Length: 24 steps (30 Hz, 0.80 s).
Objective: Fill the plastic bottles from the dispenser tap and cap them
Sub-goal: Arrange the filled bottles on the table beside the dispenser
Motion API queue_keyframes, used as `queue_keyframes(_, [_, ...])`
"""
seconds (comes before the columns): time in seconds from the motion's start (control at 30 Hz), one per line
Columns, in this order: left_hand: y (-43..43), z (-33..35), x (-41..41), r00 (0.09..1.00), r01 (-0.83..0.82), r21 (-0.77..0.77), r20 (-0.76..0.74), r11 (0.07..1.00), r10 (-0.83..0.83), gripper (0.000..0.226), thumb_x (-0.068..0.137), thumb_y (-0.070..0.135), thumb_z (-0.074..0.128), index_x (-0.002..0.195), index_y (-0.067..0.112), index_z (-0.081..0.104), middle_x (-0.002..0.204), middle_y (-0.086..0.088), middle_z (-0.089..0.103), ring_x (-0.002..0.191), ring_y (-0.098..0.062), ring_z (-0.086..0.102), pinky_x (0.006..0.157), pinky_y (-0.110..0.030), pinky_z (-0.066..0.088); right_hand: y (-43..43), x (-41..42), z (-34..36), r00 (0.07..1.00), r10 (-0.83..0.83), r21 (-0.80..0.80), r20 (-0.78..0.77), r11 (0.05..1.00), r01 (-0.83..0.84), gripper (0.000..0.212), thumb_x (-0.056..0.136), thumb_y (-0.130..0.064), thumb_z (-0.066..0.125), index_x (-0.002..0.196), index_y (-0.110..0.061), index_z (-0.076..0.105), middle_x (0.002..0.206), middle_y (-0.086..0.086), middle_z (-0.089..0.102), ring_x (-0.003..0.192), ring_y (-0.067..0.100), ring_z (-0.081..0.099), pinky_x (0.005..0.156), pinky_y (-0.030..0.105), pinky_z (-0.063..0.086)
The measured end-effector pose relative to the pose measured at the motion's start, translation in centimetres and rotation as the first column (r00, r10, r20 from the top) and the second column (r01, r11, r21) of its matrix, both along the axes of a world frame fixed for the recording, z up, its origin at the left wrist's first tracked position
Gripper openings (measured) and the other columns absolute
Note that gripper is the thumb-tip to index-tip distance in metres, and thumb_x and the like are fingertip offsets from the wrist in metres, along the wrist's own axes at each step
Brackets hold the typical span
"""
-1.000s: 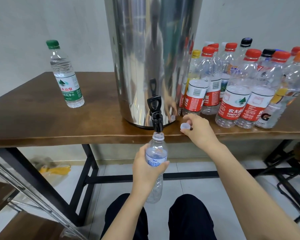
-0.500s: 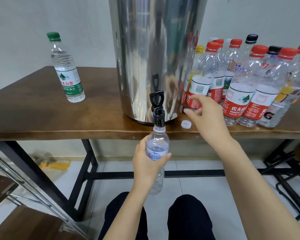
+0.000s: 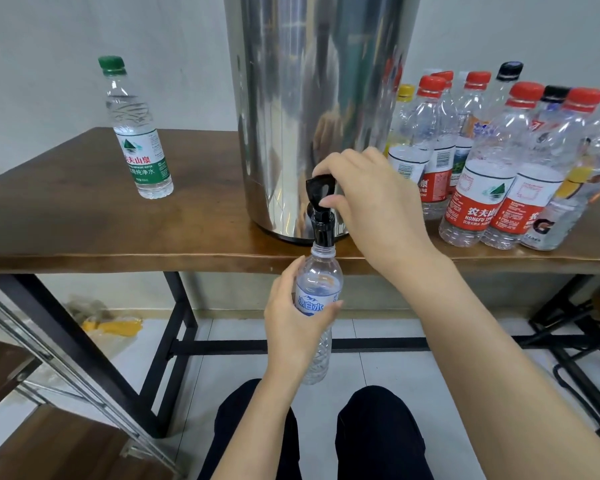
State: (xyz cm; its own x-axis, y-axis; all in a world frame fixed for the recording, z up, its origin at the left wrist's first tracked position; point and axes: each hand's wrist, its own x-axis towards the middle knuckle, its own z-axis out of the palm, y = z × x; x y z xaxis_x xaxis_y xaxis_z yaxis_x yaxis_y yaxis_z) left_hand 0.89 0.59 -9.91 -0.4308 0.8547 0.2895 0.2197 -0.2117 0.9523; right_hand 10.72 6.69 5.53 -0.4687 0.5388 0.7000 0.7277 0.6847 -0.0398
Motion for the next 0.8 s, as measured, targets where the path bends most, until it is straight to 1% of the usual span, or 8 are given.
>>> queue_keyframes(0.1, [0.0, 0.0, 0.1, 1.0, -0.008, 0.008, 0.0, 1.0, 0.008, 0.078, 0.068, 0.016, 0.09, 0.133, 0.036, 0.052, 0.126, 0.015, 0.059, 0.115, -0.01, 0.06, 0.095, -0.041, 0.054, -0.2, -0.2, -0.7, 0.995, 0.016, 0.085, -0.101, 0.996, -0.008, 0.027, 0.076, -0.007, 0.078, 0.095, -0.018, 0.062, 0.087, -0.007, 0.06, 0.089, 0.012, 0.04, 0.048, 0.019, 0.018])
queue_keyframes(0.33, [0.3, -0.3, 0.1, 1.0, -0.022, 0.026, -0.012, 0.999, 0.023, 0.079, 0.068, 0.015, 0.09, 0.136, 0.029, 0.054, 0.127, 0.013, 0.057, 0.115, -0.008, 0.059, 0.094, -0.042, 0.054, -1.0, 1.0, -5.1, 0.949, 0.072, 0.271, -0.306, 0.963, 0.014, 0.017, 0.073, 0.008, 0.065, 0.076, -0.009, 0.065, 0.079, -0.001, 0.067, 0.077, 0.023, 0.058, 0.047, 0.035, 0.045])
queue_keyframes(0.4, [0.2, -0.3, 0.1, 1.0, -0.013, 0.027, -0.011, 1.0, 0.014, 0.079, 0.068, 0.014, 0.09, 0.137, 0.029, 0.053, 0.128, 0.014, 0.057, 0.117, -0.007, 0.059, 0.096, -0.041, 0.054, -1.4, 1.7, -6.4, 0.943, 0.093, 0.248, -0.318, 0.969, -0.012, 0.01, 0.081, 0.001, 0.068, 0.084, -0.008, 0.071, 0.094, -0.002, 0.072, 0.085, 0.022, 0.061, 0.051, 0.035, 0.051])
queue_keyframes(0.43, [0.2, -0.2, 0.1, 1.0, -0.012, 0.027, -0.01, 1.0, 0.012, 0.079, 0.068, 0.015, 0.089, 0.137, 0.03, 0.053, 0.128, 0.013, 0.057, 0.118, -0.006, 0.058, 0.097, -0.039, 0.053, -1.7, 2.0, -6.7, 0.943, 0.088, 0.207, -0.322, 0.978, -0.021, 0.005, 0.085, -0.01, 0.072, 0.089, -0.009, 0.072, 0.103, -0.003, 0.072, 0.092, 0.021, 0.06, 0.054, 0.033, 0.052])
queue_keyframes(0.5, [0.2, -0.2, 0.1, 1.0, -0.013, 0.017, -0.01, 1.0, 0.013, 0.079, 0.069, 0.015, 0.09, 0.137, 0.031, 0.053, 0.129, 0.012, 0.058, 0.12, -0.001, 0.055, 0.098, -0.035, 0.052, -2.3, 2.0, -7.0, 0.935, 0.053, 0.111, -0.351, 0.994, -0.015, 0.03, 0.086, -0.041, 0.074, 0.095, -0.013, 0.072, 0.113, -0.003, 0.067, 0.103, 0.019, 0.056, 0.059, 0.03, 0.054])
queue_keyframes(0.57, [0.3, -0.2, 0.1, 1.0, -0.009, 0.0, 0.004, 1.0, 0.009, 0.08, 0.068, 0.015, 0.09, 0.136, 0.033, 0.052, 0.129, 0.012, 0.06, 0.12, -0.004, 0.056, 0.099, -0.035, 0.052, -2.7, 1.5, -6.9, 0.914, 0.017, 0.067, -0.406, 0.998, 0.012, 0.045, 0.085, -0.059, 0.066, 0.094, -0.015, 0.071, 0.111, -0.004, 0.065, 0.104, 0.016, 0.054, 0.06, 0.027, 0.051])
queue_keyframes(0.7, [0.2, -0.1, 0.1, 0.999, 0.019, 0.0, 0.049, 1.0, -0.019, 0.081, 0.069, 0.008, 0.089, 0.137, 0.032, 0.052, 0.13, 0.013, 0.062, 0.12, -0.008, 0.059, 0.1, -0.036, 0.052, -2.8, 0.7, -6.8, 0.875, -0.008, 0.049, -0.484, 0.998, 0.037, 0.035, 0.086, -0.052, 0.066, 0.089, -0.016, 0.069, 0.095, -0.009, 0.066, 0.096, 0.014, 0.054, 0.059, 0.025, 0.045])
queue_keyframes(0.8, [0.3, -0.1, 0.1, 0.998, 0.028, 0.003, 0.057, 1.0, -0.028, 0.08, 0.069, 0.009, 0.089, 0.136, 0.032, 0.052, 0.129, 0.011, 0.063, 0.119, -0.01, 0.06, 0.1, -0.037, 0.053, -2.7, 0.8, -6.9, 0.848, -0.02, -0.038, -0.529, 0.999, 0.0, 0.028, 0.089, -0.047, 0.063, 0.092, -0.019, 0.067, 0.093, -0.015, 0.064, 0.097, 0.01, 0.052, 0.064, 0.024, 0.044])
